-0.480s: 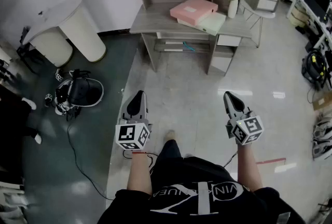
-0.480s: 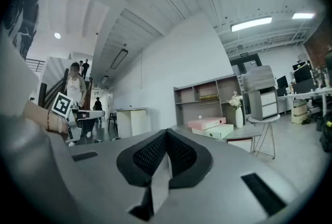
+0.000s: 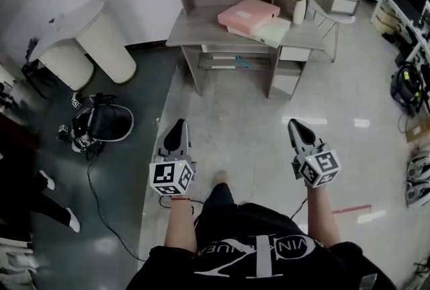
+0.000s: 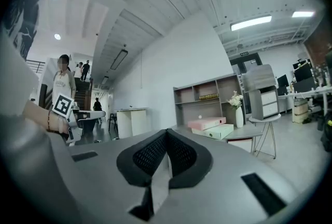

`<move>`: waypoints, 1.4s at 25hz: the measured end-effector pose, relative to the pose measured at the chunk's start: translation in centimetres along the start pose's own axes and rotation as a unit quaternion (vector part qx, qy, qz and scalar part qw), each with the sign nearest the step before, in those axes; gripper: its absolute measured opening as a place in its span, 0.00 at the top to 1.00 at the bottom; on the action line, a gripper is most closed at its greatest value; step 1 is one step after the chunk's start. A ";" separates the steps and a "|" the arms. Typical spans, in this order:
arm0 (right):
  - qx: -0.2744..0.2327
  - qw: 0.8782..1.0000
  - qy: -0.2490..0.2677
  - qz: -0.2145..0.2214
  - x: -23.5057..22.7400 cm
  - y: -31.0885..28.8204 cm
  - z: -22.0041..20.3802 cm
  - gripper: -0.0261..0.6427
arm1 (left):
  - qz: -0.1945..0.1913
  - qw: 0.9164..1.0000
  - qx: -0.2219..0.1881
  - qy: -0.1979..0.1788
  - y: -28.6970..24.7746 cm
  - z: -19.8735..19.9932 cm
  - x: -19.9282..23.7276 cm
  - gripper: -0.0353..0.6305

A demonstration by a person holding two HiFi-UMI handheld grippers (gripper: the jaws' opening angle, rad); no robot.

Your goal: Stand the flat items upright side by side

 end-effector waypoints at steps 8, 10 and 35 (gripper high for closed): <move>0.000 1.000 -0.009 0.000 -1.2 -0.1 -0.1 0.95 | 0.003 1.000 0.008 0.013 -0.4 -0.6 -0.6 0.91; 0.004 1.000 -0.017 -0.007 -1.7 -0.4 -0.7 0.95 | 0.009 1.000 0.014 0.019 -0.7 -1.2 -0.4 0.91; 0.039 0.996 -0.045 -0.073 -11.7 -15.7 0.3 0.70 | -0.043 0.996 0.040 0.064 -22.1 -4.3 5.7 0.65</move>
Point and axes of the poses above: the fingertips, and each gripper's own axes: y backward along the fingers, x to its left, z out of its top, the point moved 4 cm from there along y, backward along the fingers, and after that the axes turned 8 degrees about -y, right-handed, at the moved point
